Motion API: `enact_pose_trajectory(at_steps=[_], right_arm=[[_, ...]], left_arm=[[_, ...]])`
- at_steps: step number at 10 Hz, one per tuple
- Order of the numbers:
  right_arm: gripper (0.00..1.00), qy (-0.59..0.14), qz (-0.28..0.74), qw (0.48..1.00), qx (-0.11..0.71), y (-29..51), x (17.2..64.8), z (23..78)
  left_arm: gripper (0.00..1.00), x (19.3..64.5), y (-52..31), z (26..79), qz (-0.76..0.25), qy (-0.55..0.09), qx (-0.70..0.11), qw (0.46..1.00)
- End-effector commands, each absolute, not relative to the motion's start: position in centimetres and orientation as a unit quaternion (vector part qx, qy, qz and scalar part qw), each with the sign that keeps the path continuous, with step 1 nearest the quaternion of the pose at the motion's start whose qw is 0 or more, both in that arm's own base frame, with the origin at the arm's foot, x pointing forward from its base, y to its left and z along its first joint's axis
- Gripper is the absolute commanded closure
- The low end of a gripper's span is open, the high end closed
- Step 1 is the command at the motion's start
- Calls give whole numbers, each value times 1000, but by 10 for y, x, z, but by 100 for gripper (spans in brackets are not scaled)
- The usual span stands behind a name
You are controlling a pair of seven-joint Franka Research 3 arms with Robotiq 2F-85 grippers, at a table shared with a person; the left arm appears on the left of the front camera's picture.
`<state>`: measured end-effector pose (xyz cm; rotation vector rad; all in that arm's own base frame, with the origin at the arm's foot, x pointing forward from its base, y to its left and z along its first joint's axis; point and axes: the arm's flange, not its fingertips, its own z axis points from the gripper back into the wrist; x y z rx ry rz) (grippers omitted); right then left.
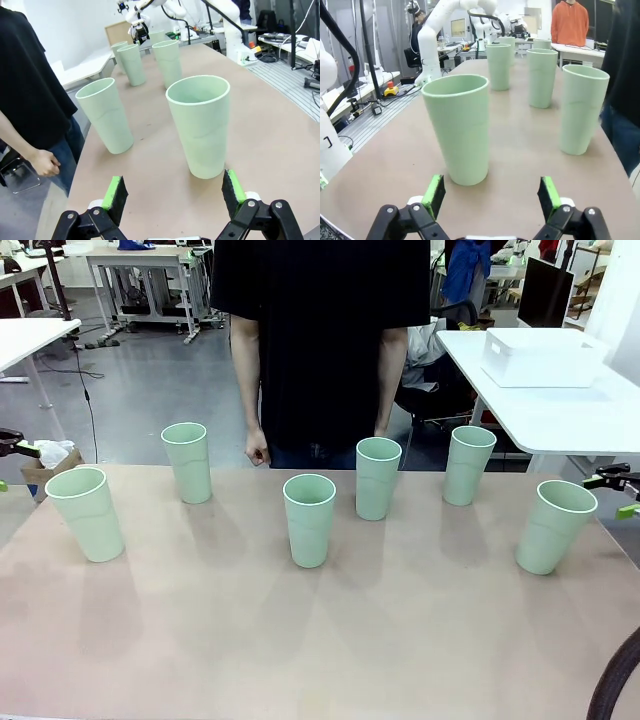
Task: Stack the cups and store them in the basket.
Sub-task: Pick up two Reusable plastic cups , one in each hand.
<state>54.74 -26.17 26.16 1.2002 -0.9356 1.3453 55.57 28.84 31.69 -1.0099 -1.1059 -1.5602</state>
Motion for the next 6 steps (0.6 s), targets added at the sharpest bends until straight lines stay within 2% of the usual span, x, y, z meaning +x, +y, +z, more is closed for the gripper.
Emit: enact_pose_trajectory(at_steps=[1, 3, 6], right_arm=[[0, -417, 563, 519, 490, -254, 531, 258], [0, -419, 549, 540, 481, -246, 524, 262], [0, -402, 555, 528, 501, -262, 538, 253]], left_arm=[[0, 559, 288, 311, -642, -446, -425, 457], [0, 559, 284, 302, -634, -439, -441, 459], [0, 558, 285, 303, -634, -447, -422, 468]])
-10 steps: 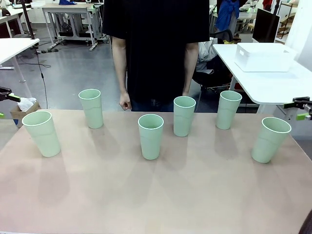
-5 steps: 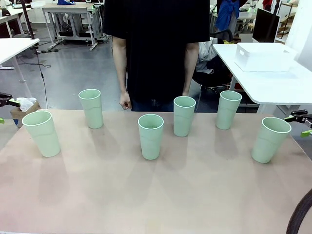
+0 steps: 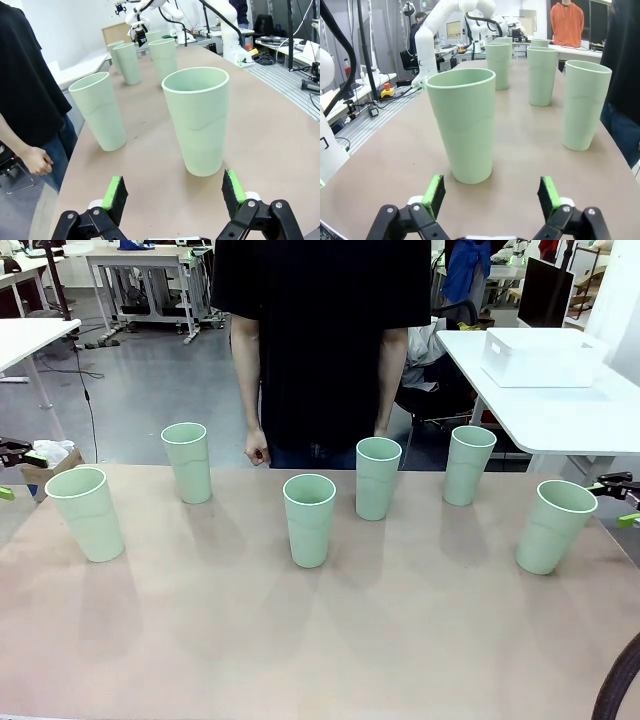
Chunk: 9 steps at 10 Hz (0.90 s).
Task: Stack the cups and store them in the basket.
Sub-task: Pick up two Reusable plastic cups , one in each hand.
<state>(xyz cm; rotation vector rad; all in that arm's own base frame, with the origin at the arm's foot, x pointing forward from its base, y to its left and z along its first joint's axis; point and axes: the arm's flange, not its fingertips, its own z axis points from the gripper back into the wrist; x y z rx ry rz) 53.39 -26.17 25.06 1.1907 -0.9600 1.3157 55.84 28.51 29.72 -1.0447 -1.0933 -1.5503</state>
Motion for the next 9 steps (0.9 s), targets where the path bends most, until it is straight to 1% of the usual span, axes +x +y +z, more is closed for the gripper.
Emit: enact_pose_trajectory(at_steps=[1, 3, 4, 5, 9], right_arm=[[0, -403, 551, 533, 500, -261, 533, 251], [0, -421, 534, 547, 489, -248, 531, 250], [0, -426, 522, 556, 486, -244, 528, 246], [0, -426, 517, 563, 485, -239, 527, 243], [0, -420, 506, 570, 493, -218, 524, 236]], left_arm=[[0, 558, 285, 303, -634, -447, -422, 468], [0, 562, 280, 288, -630, -443, -436, 466], [0, 561, 276, 283, -629, -446, -448, 452], [0, 560, 272, 281, -630, -445, -459, 441], [0, 555, 260, 263, -616, -458, -472, 434]])
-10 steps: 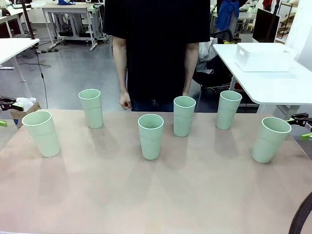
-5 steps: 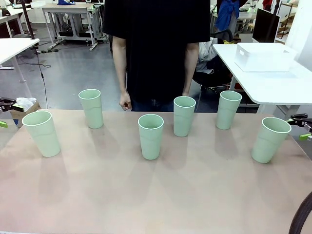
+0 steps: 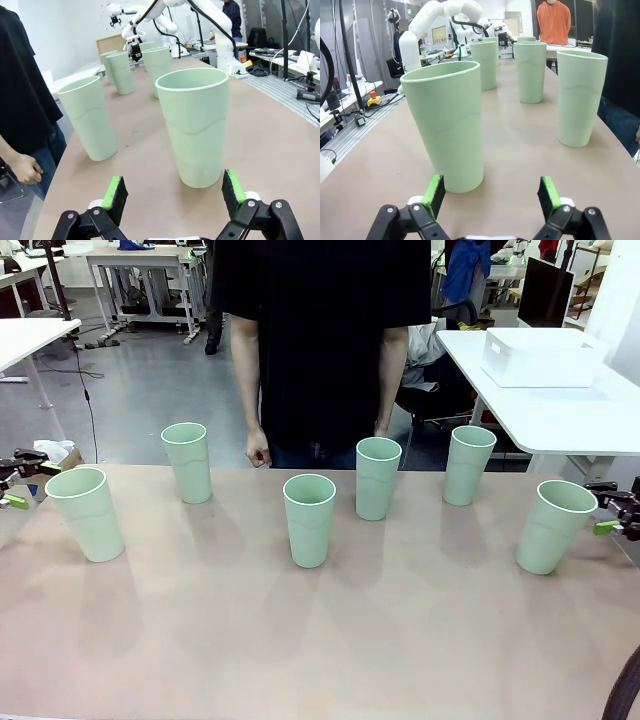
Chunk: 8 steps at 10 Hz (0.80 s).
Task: Stack the cups and store them in the basket.
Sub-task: Pick up two Reusable plastic cups , one in each hand.
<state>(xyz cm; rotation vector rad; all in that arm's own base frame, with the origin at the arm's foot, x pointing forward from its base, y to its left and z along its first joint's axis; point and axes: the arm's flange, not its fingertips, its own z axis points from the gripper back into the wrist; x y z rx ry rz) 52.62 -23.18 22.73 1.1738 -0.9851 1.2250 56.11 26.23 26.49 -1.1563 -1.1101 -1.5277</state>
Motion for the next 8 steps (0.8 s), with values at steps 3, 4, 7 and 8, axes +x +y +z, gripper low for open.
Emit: enact_pose_trajectory(at_steps=[3, 4, 7, 8], right_arm=[[0, -426, 503, 561, 500, -205, 515, 236], [0, -429, 503, 557, 502, -203, 513, 236], [0, -425, 520, 529, 519, -197, 508, 233], [0, -432, 524, 520, 518, -193, 508, 230]], left_arm=[[0, 551, 256, 253, -609, -474, -480, 417], [0, 551, 256, 251, -607, -478, -483, 413], [0, 551, 253, 243, -605, -482, -490, 402], [0, 550, 253, 241, -603, -487, -491, 398]])
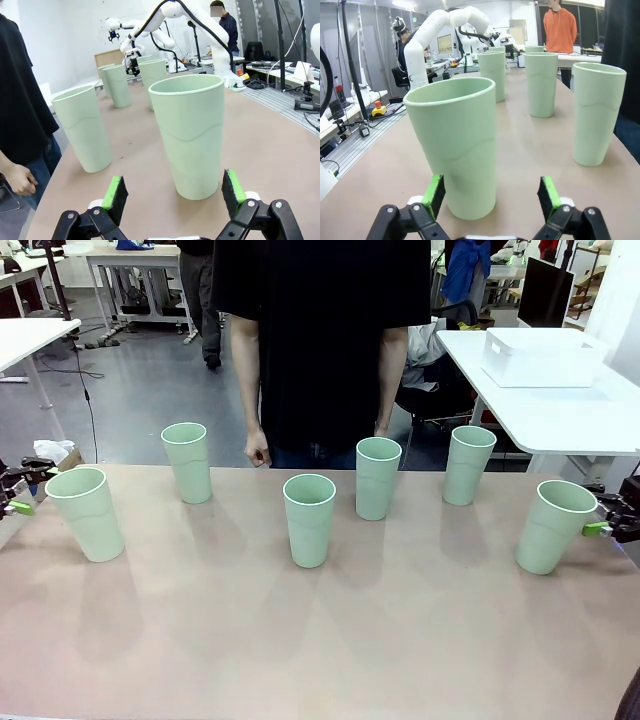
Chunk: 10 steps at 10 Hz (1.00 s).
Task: Stack the cups and store them in the basket.
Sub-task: Pick up two Reusable plastic cups , one in each hand.
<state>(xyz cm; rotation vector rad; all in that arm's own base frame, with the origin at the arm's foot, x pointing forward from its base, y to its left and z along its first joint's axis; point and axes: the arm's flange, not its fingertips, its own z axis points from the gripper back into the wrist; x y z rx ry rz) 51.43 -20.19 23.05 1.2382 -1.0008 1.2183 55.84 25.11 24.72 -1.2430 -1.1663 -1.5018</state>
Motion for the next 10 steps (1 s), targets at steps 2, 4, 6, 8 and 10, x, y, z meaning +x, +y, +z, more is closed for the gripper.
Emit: enact_pose_trajectory(at_steps=[2, 4, 6, 8, 10], right_arm=[[0, -435, 530, 507, 522, -184, 507, 225], [0, -429, 540, 496, 527, -181, 506, 220], [0, -427, 546, 489, 530, -179, 505, 217], [0, -429, 547, 485, 530, -177, 505, 214], [0, -432, 546, 483, 532, -177, 505, 212]], left_arm=[[0, 549, 252, 237, -599, -490, -496, 395], [0, 547, 251, 233, -595, -493, -501, 389], [0, 544, 246, 230, -593, -496, -508, 380], [0, 539, 238, 227, -594, -493, -507, 382], [0, 529, 227, 223, -601, -484, -501, 392]])
